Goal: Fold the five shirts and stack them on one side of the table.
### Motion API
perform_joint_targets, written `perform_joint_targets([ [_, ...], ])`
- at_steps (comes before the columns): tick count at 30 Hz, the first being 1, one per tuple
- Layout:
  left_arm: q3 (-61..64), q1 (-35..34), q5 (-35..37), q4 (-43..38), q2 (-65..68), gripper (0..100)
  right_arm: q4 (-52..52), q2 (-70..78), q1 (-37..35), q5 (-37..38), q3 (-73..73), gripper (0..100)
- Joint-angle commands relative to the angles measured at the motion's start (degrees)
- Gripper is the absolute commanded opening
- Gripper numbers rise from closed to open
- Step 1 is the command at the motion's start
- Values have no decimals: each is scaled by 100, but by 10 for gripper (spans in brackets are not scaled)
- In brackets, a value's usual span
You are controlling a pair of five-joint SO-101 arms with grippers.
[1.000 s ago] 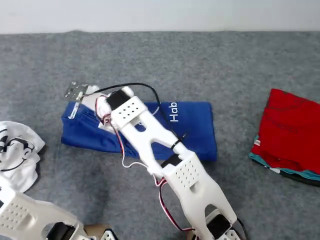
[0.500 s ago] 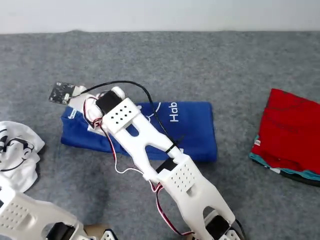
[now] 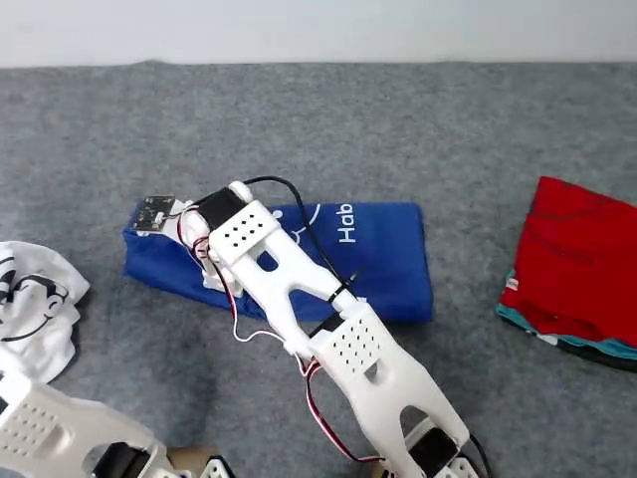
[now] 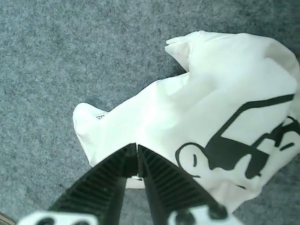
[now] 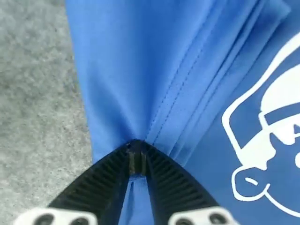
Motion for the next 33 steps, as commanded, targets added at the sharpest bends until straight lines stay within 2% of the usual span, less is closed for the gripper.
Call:
perform_joint_targets([
  [1, -101, 18, -44, 62, -404, 5, 84, -593, 110, -62, -571, 10],
  [4, -110, 9, -44, 79, -413, 5, 365, -848, 110, -62, -949, 10],
  [7, -330, 26, -53, 484, -501, 5, 708, -1059, 171, -211, -1073, 10],
  [10, -514, 62, -53, 818, -721, 5, 690, -1420, 523, -738, -853, 10],
  [14, -356, 79, -53, 923, -1248, 5, 690, -1930, 971, -905, -9, 10],
  [23, 1912, 352, -62, 914, -3437, 5, 673, -3178, 2255, -1662, 2189, 10],
  [29, 3407, 712, -62, 905, -4607, 5, 655, -3160, 2879, -2075, 2303, 14],
  [33, 3837, 835, -62, 905, -4914, 5, 655, -2826, 3222, -2259, 2303, 46],
])
